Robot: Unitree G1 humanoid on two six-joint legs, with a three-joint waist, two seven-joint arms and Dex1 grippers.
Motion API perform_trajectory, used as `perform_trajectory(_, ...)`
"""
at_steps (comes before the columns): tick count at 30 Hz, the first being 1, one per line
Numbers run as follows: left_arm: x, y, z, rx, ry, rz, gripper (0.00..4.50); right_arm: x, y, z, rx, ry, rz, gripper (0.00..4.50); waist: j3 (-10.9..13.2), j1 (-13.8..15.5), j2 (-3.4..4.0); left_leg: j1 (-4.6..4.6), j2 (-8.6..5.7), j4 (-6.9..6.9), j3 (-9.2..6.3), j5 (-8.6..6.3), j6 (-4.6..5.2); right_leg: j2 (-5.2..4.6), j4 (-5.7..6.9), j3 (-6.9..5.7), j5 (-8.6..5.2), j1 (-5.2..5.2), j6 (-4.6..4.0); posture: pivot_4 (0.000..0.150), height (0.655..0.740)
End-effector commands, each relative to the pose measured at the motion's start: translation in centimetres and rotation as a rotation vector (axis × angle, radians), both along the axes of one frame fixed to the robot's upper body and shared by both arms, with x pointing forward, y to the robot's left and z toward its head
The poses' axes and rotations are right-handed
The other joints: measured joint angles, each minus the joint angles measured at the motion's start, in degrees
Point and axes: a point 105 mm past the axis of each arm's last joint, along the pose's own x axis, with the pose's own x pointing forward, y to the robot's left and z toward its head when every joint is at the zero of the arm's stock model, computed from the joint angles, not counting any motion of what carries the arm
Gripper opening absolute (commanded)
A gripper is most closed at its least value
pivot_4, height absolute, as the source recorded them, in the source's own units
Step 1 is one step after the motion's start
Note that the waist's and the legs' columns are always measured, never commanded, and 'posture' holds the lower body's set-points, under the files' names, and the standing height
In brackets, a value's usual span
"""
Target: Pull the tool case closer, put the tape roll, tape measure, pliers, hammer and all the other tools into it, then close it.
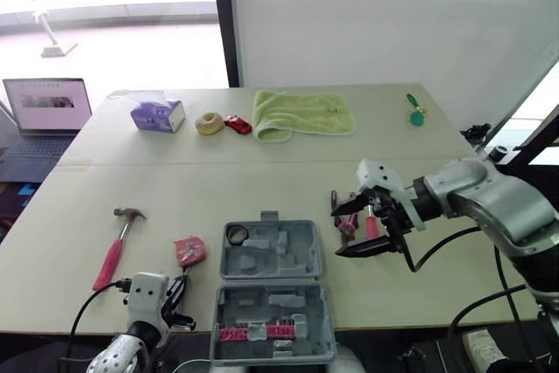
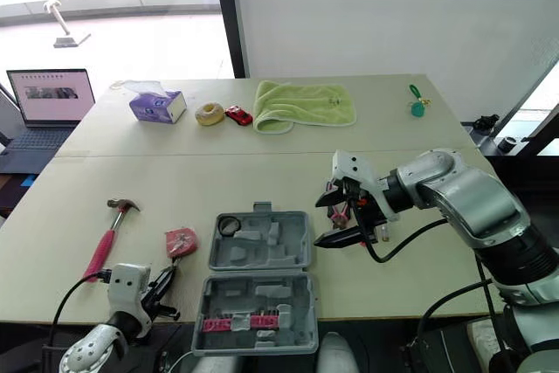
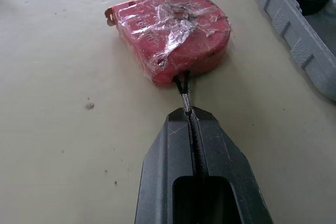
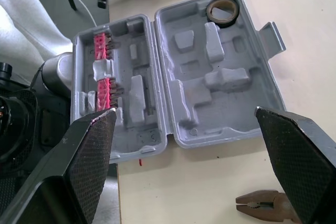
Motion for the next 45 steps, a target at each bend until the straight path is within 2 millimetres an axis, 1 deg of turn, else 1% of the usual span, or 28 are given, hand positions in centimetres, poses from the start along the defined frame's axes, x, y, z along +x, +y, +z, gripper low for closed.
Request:
perform_trajectory(1, -2.6, 0.9, -0.5, -0.012, 0.062, 0.044, 0.05, -0.4, 0.4, 0.6, 0.010, -0.023, 0.030, 4.50, 0.0, -0.2, 0.00, 0.00, 0.00, 0.00, 0.00, -0.02, 0.02, 0.00, -0.02, 0.03, 0.00, 0.00, 0.00, 0.150, 0.7400)
perform_trajectory(3, -3.4, 1.0, -0.5, -0.020, 0.078, 0.049, 0.05, -0.4, 0.3, 0.6, 0.007, -0.022, 0.031, 4.50, 0.0, -0.3, -0.01, 0.00, 0.00, 0.00, 0.00, -0.05, 0.03, 0.00, -0.09, 0.04, 0.00, 0.00, 0.01, 0.150, 0.7400)
perform_trajectory(6, -5.3, 0.1, -0.5, 0.022, 0.117, -0.059, 0.05, -0.3, 0.5, 0.3, 0.000, -0.020, 0.041, 4.50, 0.0, -0.5, -0.04, 0.00, 0.01, 0.01, 0.05, -0.06, 0.03, 0.00, -0.10, 0.03, -0.01, 0.02, 0.00, 0.150, 0.7400)
perform_trajectory(9, -6.4, 0.4, -0.4, 0.040, 0.134, -0.079, 0.05, -0.2, 0.6, 0.4, 0.007, -0.020, 0.043, 4.50, 0.0, -0.8, 0.00, 0.00, 0.06, -0.01, 0.19, -0.07, 0.02, -0.01, -0.14, 0.02, -0.02, 0.02, -0.02, 0.150, 0.7400)
perform_trajectory(13, -6.6, 0.4, -0.4, 0.028, 0.137, -0.083, 0.05, -0.1, 0.5, 0.1, 0.005, -0.020, 0.039, 4.50, 0.1, -0.7, 0.00, -0.02, 0.12, -0.01, 0.17, -0.07, 0.02, -0.03, -0.18, 0.01, -0.03, 0.02, -0.02, 0.150, 0.7400)
perform_trajectory(16, -5.9, 0.4, -0.3, 0.032, 0.117, -0.078, 0.05, 0.0, 0.6, -0.1, 0.007, -0.022, 0.037, 4.50, 0.1, -0.7, 0.00, -0.04, 0.11, -0.01, 0.16, -0.08, 0.02, -0.06, -0.23, 0.02, -0.02, 0.03, -0.02, 0.150, 0.7400)
perform_trajectory(17, -5.7, 0.5, 0.1, 0.023, 0.093, -0.069, 0.05, 0.0, 0.7, -0.1, 0.010, -0.022, 0.038, 4.50, 0.1, -0.7, 0.00, -0.04, 0.10, -0.01, 0.16, -0.07, 0.02, -0.06, -0.23, 0.02, -0.02, 0.03, -0.02, 0.150, 0.7400)
perform_trajectory(19, -5.7, 0.4, 0.7, -0.002, 0.061, -0.065, 0.57, 0.0, 0.7, 0.0, 0.015, -0.024, 0.037, 4.50, 0.1, -0.6, -0.04, -0.04, 0.10, -0.01, 0.15, -0.07, 0.03, -0.06, -0.22, -0.01, -0.02, 0.03, -0.02, 0.150, 0.7400)
perform_trajectory(20, -6.2, -0.2, 1.2, -0.013, 0.042, -0.117, 0.91, 0.0, 0.8, 0.1, 0.016, -0.023, 0.037, 4.50, 0.1, -0.7, -0.06, -0.04, 0.10, 0.00, 0.14, -0.07, 0.03, -0.05, -0.22, -0.01, -0.02, 0.04, -0.02, 0.150, 0.7400)
perform_trajectory(22, -7.5, -0.7, 1.5, -0.017, 0.038, -0.196, 1.85, 0.0, 0.7, 0.0, 0.013, -0.019, 0.041, 4.50, 0.1, -0.9, -0.09, -0.06, 0.11, -0.02, 0.14, -0.08, 0.02, -0.05, -0.24, -0.01, -0.02, 0.02, -0.02, 0.150, 0.7400)
perform_trajectory(23, -8.2, -0.7, 1.7, -0.016, 0.036, -0.235, 2.45, 0.0, 0.7, 0.0, 0.011, -0.019, 0.043, 4.50, 0.1, -0.9, -0.09, -0.06, 0.11, -0.02, 0.15, -0.10, 0.03, -0.05, -0.28, 0.02, -0.02, 0.01, -0.02, 0.150, 0.7400)
perform_trajectory(24, -8.7, -0.4, 2.1, -0.012, 0.024, -0.269, 2.92, 0.0, 0.7, 0.0, 0.010, -0.020, 0.044, 4.50, 0.1, -0.8, -0.07, -0.06, 0.11, -0.03, 0.17, -0.13, 0.03, -0.05, -0.32, 0.02, -0.02, 0.01, -0.02, 0.150, 0.7400)
perform_trajectory(26, -8.9, 0.2, 3.1, 0.003, -0.014, -0.324, 4.00, 0.1, 0.7, 0.0, 0.012, -0.022, 0.042, 4.50, 0.1, -0.7, -0.04, -0.08, 0.12, -0.04, 0.19, -0.15, 0.03, -0.05, -0.37, 0.00, -0.02, -0.02, -0.03, 0.150, 0.7400)
perform_trajectory(27, -8.8, 0.5, 3.5, 0.017, -0.033, -0.351, 4.44, 0.1, 0.8, 0.0, 0.015, -0.023, 0.041, 4.50, 0.2, -0.5, 0.01, -0.10, 0.14, -0.04, 0.17, -0.15, 0.03, -0.05, -0.37, -0.03, -0.02, -0.07, -0.04, 0.150, 0.7400)
perform_trajectory(29, -7.3, 1.9, 4.6, 0.067, -0.094, -0.398, 4.44, 0.1, 1.0, -0.1, 0.024, -0.025, 0.038, 4.50, 0.2, -0.1, 0.07, -0.10, 0.16, 0.01, 0.07, -0.19, -0.05, -0.06, -0.40, -0.15, -0.03, -0.18, -0.04, 0.150, 0.7400)
perform_trajectory(31, -5.8, 2.8, 5.4, 0.110, -0.133, -0.444, 4.44, -0.1, 1.1, -0.3, 0.030, -0.024, 0.037, 4.50, 0.2, 0.3, 0.09, -0.10, 0.17, 0.02, 0.05, -0.25, -0.15, -0.06, -0.40, -0.18, -0.01, -0.18, -0.06, 0.150, 0.7400)
perform_trajectory(33, -4.6, 3.4, 5.8, 0.162, -0.154, -0.492, 4.44, -0.2, 1.2, -0.4, 0.033, -0.022, 0.036, 4.50, 0.2, 0.4, 0.08, -0.10, 0.17, 0.07, 0.05, -0.17, -0.02, -0.05, -0.41, -0.19, 0.01, -0.14, -0.10, 0.150, 0.7400)
perform_trajectory(34, -3.9, 3.6, 5.9, 0.192, -0.150, -0.543, 4.44, -0.3, 1.3, -0.4, 0.037, -0.021, 0.033, 4.50, 0.2, 0.4, 0.08, -0.11, 0.16, 0.05, 0.07, -0.15, 0.02, -0.05, -0.44, -0.16, 0.03, -0.13, -0.10, 0.150, 0.7400)
perform_trajectory(38, -1.4, 4.7, 5.6, 0.266, -0.108, -0.706, 4.44, -0.7, 1.2, -0.4, 0.049, -0.029, 0.001, 4.50, 0.2, 0.5, 0.09, -0.15, 0.01, -0.02, 0.12, -0.14, 0.05, -0.03, -0.42, -0.11, 0.05, -0.02, -0.07, 0.150, 0.7400)
perform_trajectory(40, -0.7, 4.8, 5.1, 0.278, -0.077, -0.787, 4.44, -0.9, 1.1, -0.5, 0.051, -0.028, -0.015, 4.50, 0.2, 0.5, 0.10, -0.15, 0.03, -0.02, 0.12, -0.14, 0.05, 0.02, -0.36, -0.12, 0.06, -0.04, -0.08, 0.150, 0.7400)
perform_trajectory(43, 0.0, 5.0, 4.8, 0.291, -0.061, -0.857, 4.44, -1.0, 1.0, -0.7, 0.037, -0.028, -0.025, 4.50, 0.2, 0.0, 0.10, -0.12, 0.08, -0.01, 0.14, -0.14, 0.05, 0.08, -0.34, -0.11, 0.08, -0.02, -0.11, 0.150, 0.7400)
perform_trajectory(45, 0.8, 4.6, 3.9, 0.287, -0.037, -0.918, 4.44, -0.9, 0.8, -0.4, 0.039, -0.044, -0.038, 4.50, 0.2, -0.2, 0.16, -0.10, 0.10, -0.01, 0.13, -0.13, 0.05, 0.08, -0.33, -0.10, 0.09, -0.02, -0.11, 0.150, 0.7400)
